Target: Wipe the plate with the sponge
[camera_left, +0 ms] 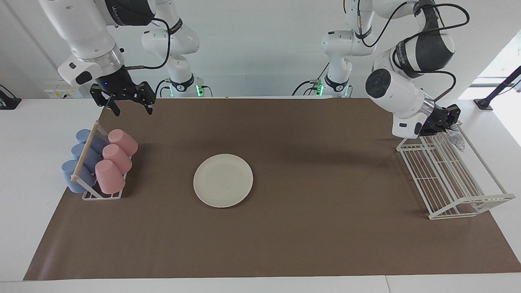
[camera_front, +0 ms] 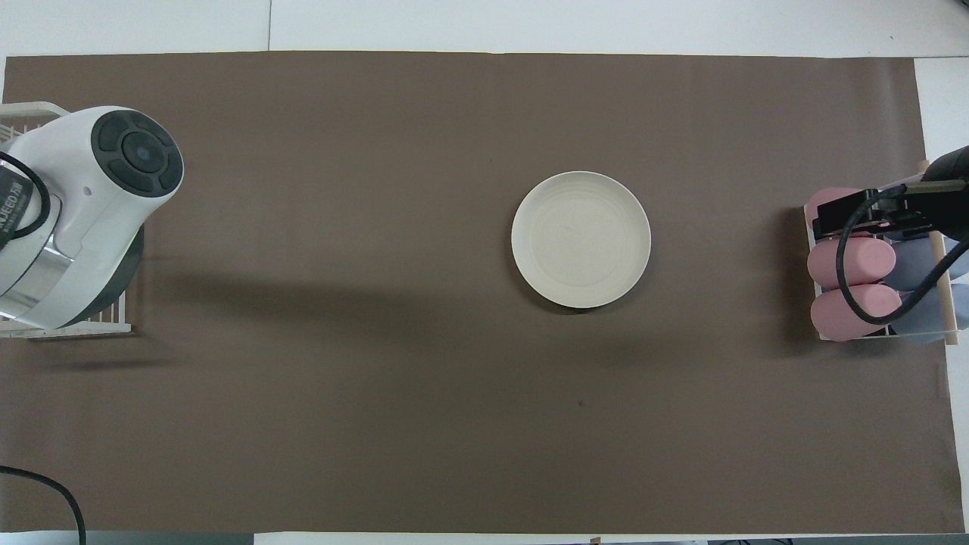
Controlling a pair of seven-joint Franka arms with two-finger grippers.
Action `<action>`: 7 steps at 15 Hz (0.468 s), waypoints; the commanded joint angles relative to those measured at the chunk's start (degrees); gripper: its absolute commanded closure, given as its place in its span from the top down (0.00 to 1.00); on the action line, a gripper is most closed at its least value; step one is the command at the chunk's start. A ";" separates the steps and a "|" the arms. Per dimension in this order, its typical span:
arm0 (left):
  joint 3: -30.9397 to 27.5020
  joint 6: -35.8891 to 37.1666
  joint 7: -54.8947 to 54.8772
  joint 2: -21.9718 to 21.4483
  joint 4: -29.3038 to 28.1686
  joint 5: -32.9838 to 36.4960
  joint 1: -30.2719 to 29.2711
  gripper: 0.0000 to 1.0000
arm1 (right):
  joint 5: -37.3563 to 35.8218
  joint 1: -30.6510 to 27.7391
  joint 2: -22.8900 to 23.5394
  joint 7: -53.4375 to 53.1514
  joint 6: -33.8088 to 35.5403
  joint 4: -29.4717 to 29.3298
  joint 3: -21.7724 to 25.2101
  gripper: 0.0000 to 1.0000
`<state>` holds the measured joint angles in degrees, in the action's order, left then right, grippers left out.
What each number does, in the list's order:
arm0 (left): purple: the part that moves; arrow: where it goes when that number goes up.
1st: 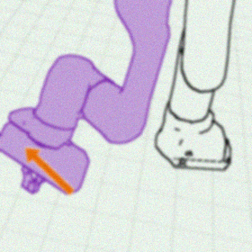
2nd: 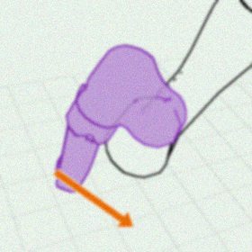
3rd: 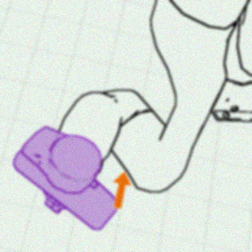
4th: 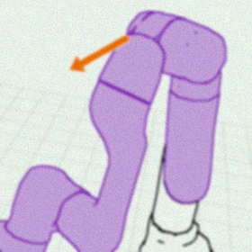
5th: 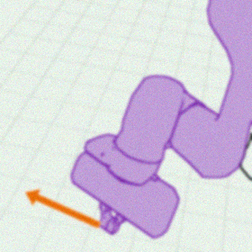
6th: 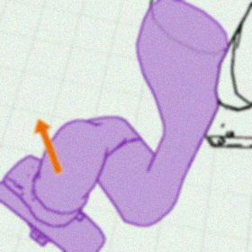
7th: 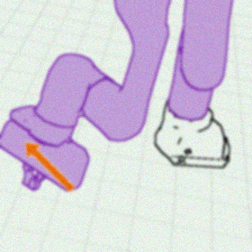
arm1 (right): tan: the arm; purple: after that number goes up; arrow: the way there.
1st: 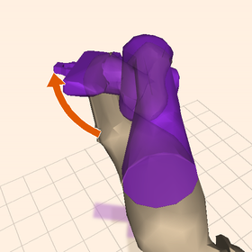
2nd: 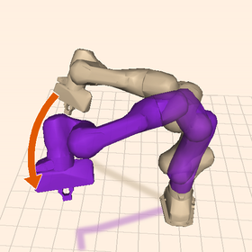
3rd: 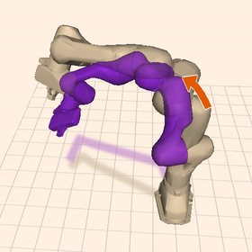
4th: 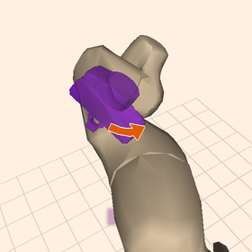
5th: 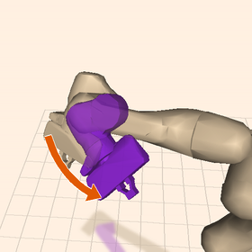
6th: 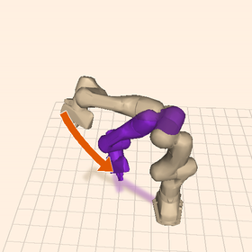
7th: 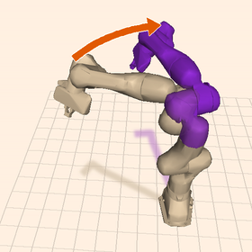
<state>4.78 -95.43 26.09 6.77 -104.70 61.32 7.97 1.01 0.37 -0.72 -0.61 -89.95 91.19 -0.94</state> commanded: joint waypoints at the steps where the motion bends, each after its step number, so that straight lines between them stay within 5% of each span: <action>1: -0.03 -3.27 6.14 0.52 -4.63 5.11 -0.94 0.00 | -0.22 0.34 0.63 -1.06 2.06 -1.80 0.15 1.00; 7: 0.14 -1.87 25.93 6.50 -9.38 11.98 -0.41 0.00 | -0.04 0.42 0.45 -1.06 2.06 -1.71 0.15 1.00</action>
<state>4.72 -97.33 47.32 12.02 -113.16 71.37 7.49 1.01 0.38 -0.72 -0.61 -89.46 90.76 -0.94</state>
